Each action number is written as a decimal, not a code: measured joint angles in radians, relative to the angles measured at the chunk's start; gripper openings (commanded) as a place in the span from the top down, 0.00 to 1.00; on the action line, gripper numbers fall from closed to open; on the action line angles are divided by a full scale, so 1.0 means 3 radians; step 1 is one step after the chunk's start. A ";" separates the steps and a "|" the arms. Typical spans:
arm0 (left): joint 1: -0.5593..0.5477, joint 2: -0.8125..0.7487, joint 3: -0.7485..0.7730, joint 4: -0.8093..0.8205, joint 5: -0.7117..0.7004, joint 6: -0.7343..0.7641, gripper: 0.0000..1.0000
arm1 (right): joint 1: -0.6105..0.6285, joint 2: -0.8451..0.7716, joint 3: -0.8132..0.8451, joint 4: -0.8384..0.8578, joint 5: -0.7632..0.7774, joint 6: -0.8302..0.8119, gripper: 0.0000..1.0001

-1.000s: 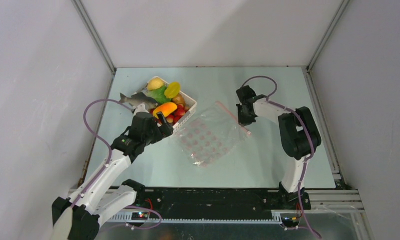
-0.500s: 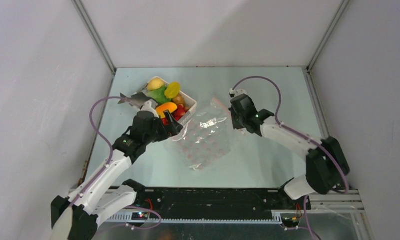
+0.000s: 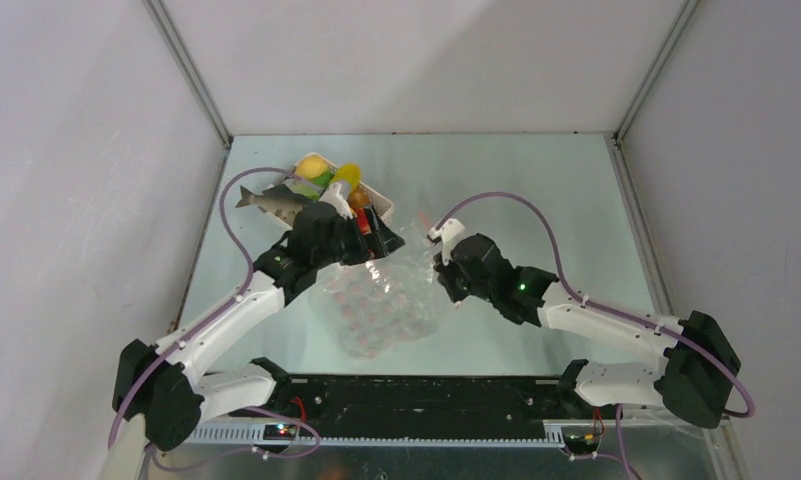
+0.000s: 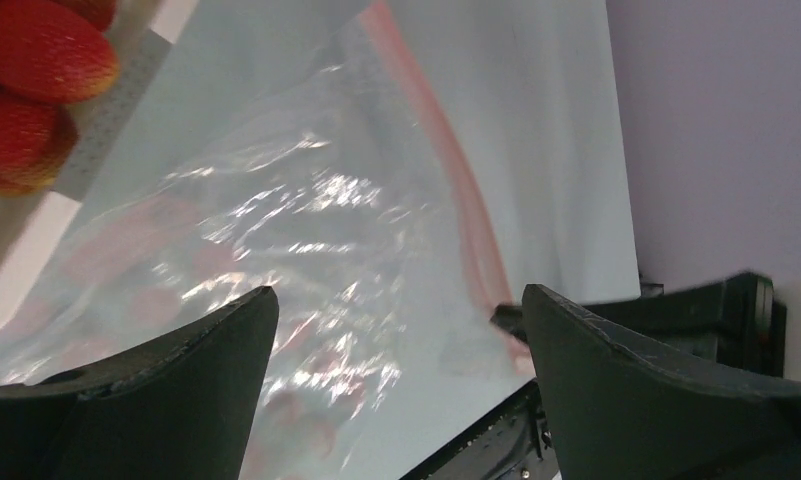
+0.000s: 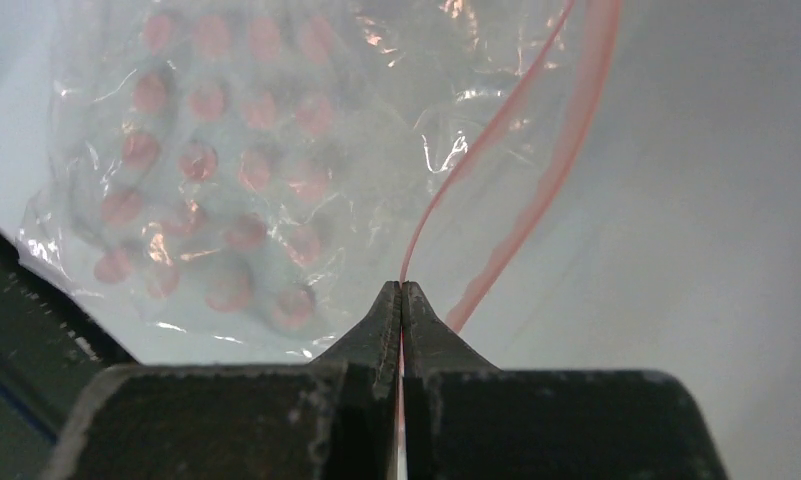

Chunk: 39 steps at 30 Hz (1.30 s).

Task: Place the food in the zip-top bag and seal the zipper
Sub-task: Open the zipper of the food storage bag.

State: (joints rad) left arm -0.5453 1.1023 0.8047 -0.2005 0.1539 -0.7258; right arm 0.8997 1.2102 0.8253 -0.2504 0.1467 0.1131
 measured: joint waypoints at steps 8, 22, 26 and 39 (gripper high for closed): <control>-0.0220 0.0336 0.0061 0.0080 0.0051 -0.0114 0.02 | 0.0421 -0.0052 -0.0009 0.0267 -0.0046 -0.0107 1.00; -0.0413 0.0651 0.0256 -0.0006 0.0001 -0.0174 0.34 | 0.0554 -0.0067 -0.0009 0.0440 -0.0141 -0.0237 1.00; -0.0464 0.0703 0.0267 -0.0120 -0.0078 -0.0177 0.47 | 0.0561 -0.0062 -0.0009 0.0456 -0.0142 -0.0245 1.00; -0.0537 0.0903 0.0326 -0.0264 -0.0224 -0.0142 0.57 | 0.0595 0.0014 -0.0014 0.0554 -0.0182 -0.0294 1.00</control>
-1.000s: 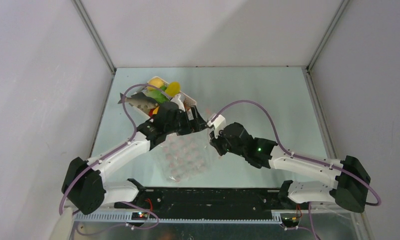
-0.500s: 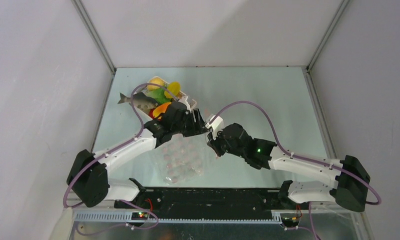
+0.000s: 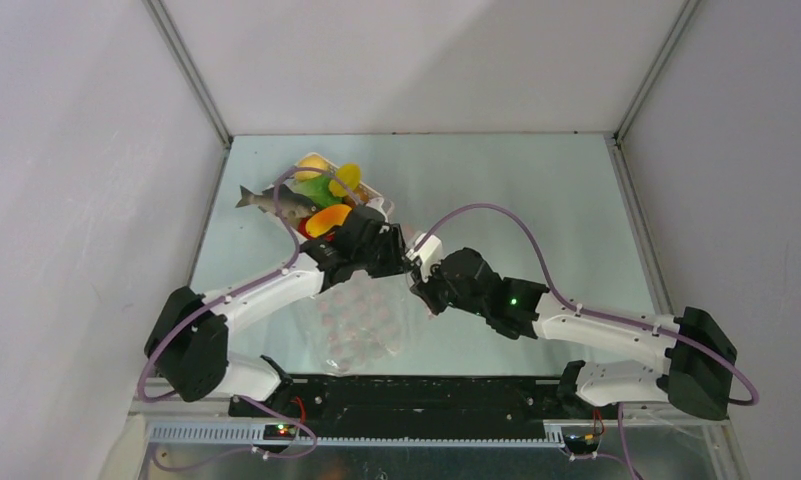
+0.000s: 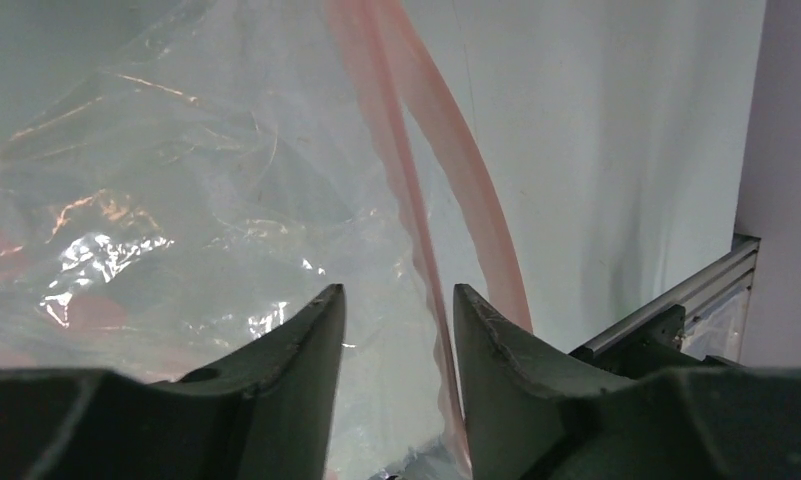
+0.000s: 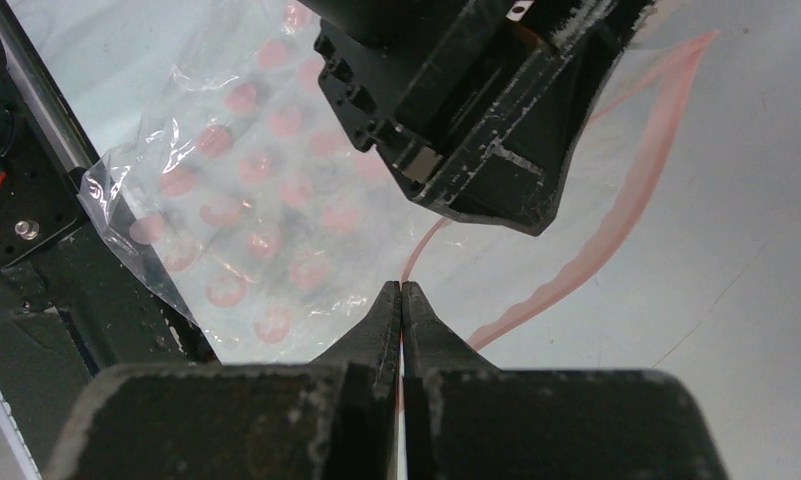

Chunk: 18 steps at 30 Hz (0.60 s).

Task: Place the food in the zip-top bag and seal the zipper
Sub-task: Open the zipper of the food storage bag.

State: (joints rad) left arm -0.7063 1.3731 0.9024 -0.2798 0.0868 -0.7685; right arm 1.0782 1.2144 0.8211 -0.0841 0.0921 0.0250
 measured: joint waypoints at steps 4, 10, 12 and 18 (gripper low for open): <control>-0.0034 0.0107 0.0090 -0.0055 -0.0004 0.0032 0.93 | 0.0017 0.0029 -0.0001 0.0013 0.0000 0.0000 1.00; -0.0126 0.0140 0.0160 -0.0085 -0.0031 0.0130 1.00 | 0.0032 0.0048 -0.0001 0.0024 0.0047 0.0052 0.47; -0.0160 0.0136 0.0161 -0.0106 -0.0062 0.0181 1.00 | 0.0033 0.0043 0.0000 0.0022 0.0136 0.0113 0.31; -0.0284 -0.0032 0.0197 -0.0261 -0.0201 0.0440 1.00 | 0.0025 -0.0261 -0.0001 -0.0047 0.0702 0.0341 0.01</control>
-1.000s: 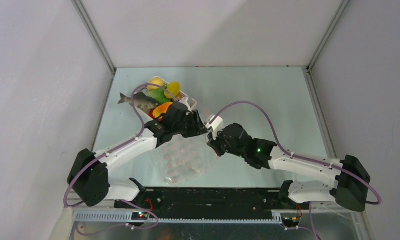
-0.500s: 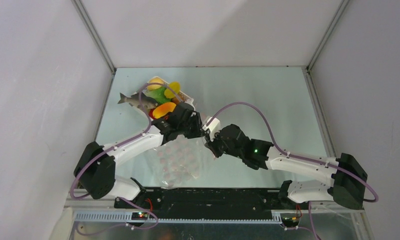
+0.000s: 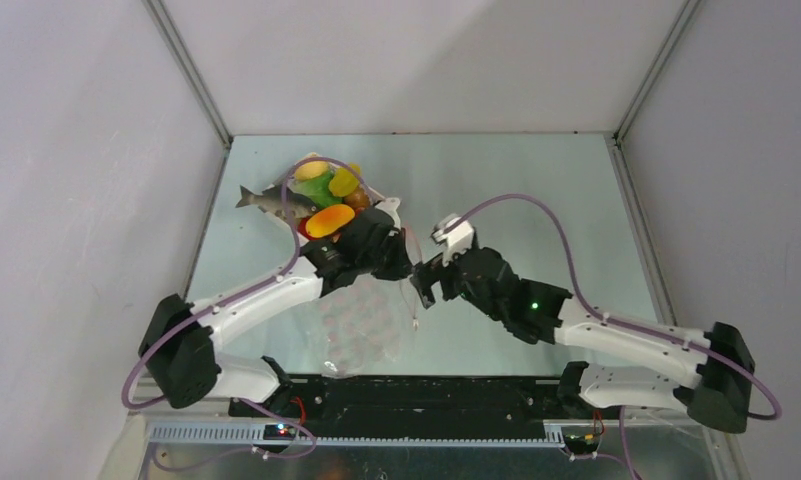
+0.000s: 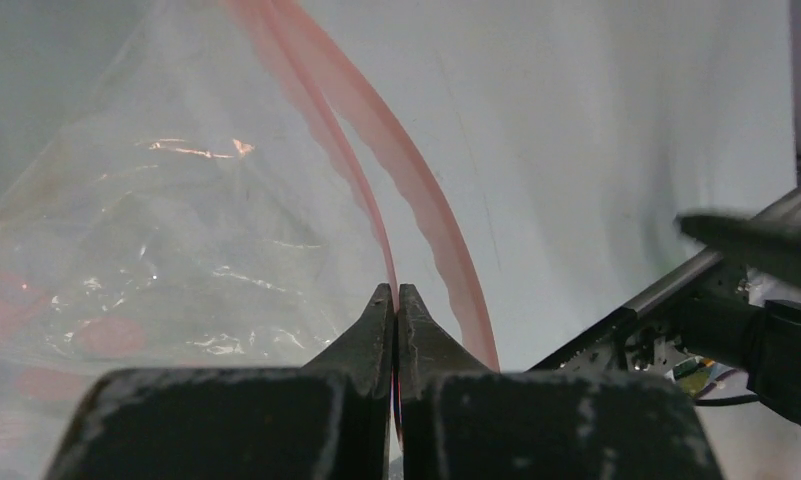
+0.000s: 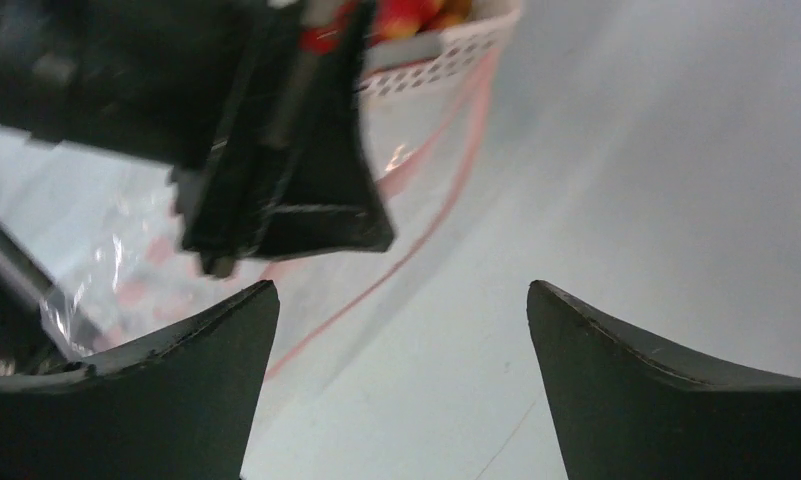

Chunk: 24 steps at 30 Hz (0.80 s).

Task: Place the food in the zip-top bag and seal the zipper
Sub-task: Open the zipper of the food storage bag.

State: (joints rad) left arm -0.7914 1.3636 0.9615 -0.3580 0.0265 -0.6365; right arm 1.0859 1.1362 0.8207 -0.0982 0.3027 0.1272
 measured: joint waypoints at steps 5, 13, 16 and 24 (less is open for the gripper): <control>-0.0080 -0.0223 0.0237 -0.0103 -0.0093 0.0244 1.00 | -0.0078 -0.0401 0.0001 -0.0001 0.0468 0.0173 0.01; -0.0179 -0.0275 0.0905 -0.0219 -0.0201 0.0640 1.00 | -0.0296 -0.0601 0.0172 -0.0203 0.0631 0.0435 0.01; -0.0243 -0.0217 0.1231 -0.0296 -0.0251 0.0849 1.00 | -0.0348 -0.0685 0.0268 -0.0233 0.0679 0.0436 0.01; -0.0309 -0.0098 0.1939 -0.0209 -0.0224 0.1545 0.99 | -0.0390 -0.1209 0.0315 -0.0409 0.1019 0.0449 0.00</control>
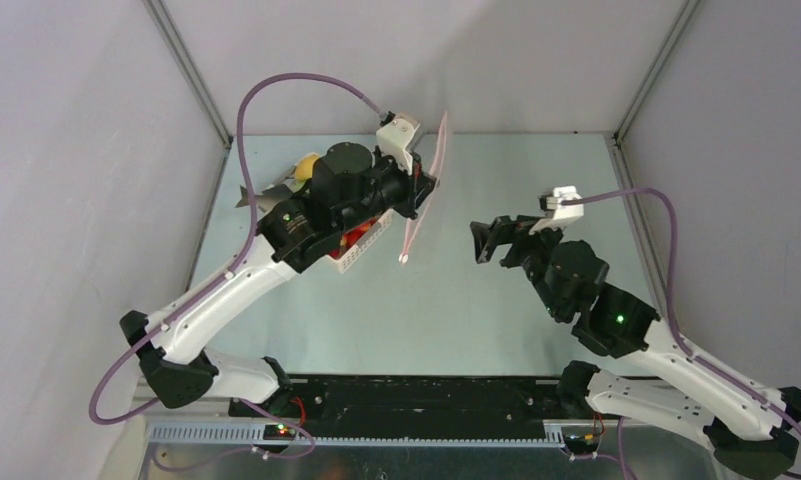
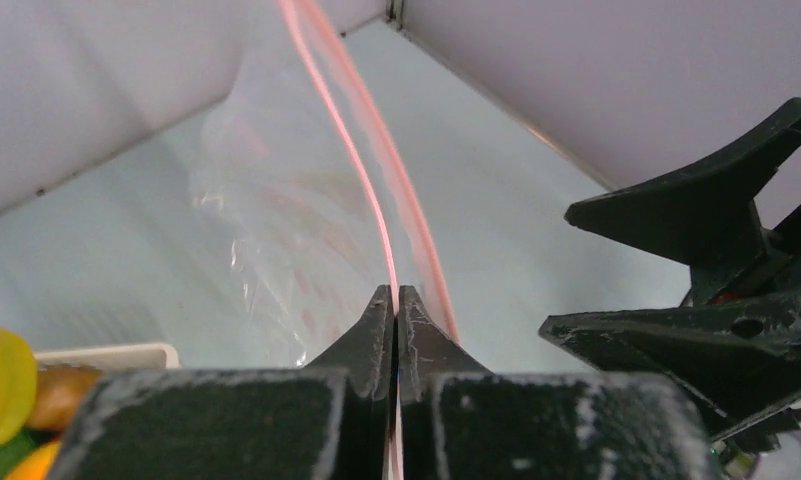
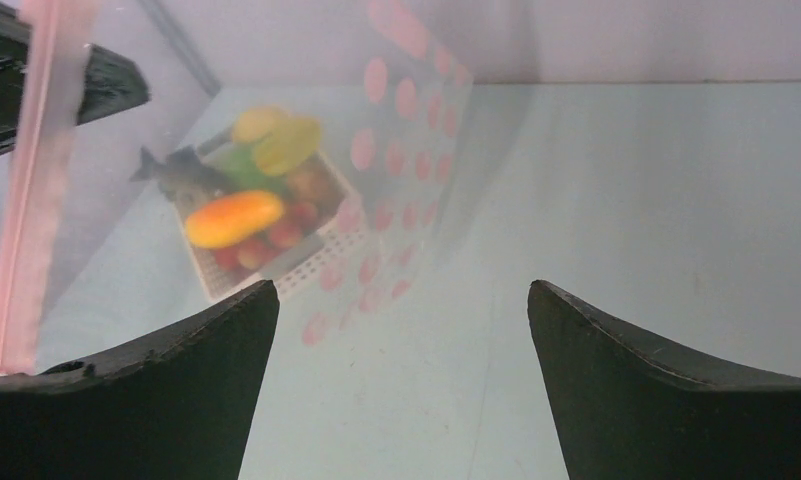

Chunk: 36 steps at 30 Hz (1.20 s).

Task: Place the food in the zip-top bag and seal the zipper
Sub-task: Open the zipper of the food storage bag.

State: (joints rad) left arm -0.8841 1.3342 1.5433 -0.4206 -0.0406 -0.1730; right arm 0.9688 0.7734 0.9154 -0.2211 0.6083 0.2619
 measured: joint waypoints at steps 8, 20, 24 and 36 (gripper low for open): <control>-0.0020 0.0341 0.0018 -0.0085 -0.0473 0.0100 1.00 | -0.0172 -0.0196 -0.0008 -0.0205 0.0209 0.0108 0.01; -0.0023 0.0875 -0.0292 -0.0617 -0.0666 -0.0398 1.00 | -0.0393 0.0298 -0.0106 0.0092 -0.0117 0.0605 0.00; -0.0023 0.0657 -0.0376 -0.0511 -0.0589 -0.0421 1.00 | -0.0506 0.0426 -0.0109 0.0181 -0.0249 0.0844 0.01; -0.0027 0.0507 -0.0579 -0.0182 -0.0081 -0.0487 1.00 | -0.0647 0.0567 -0.0111 0.0284 -0.0675 0.1390 0.01</control>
State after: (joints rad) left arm -0.8921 1.4864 1.3697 -0.4751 -0.0650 -0.3191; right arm 0.7746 0.9436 0.8822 -0.1360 0.4057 0.6788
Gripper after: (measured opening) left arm 0.008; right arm 0.993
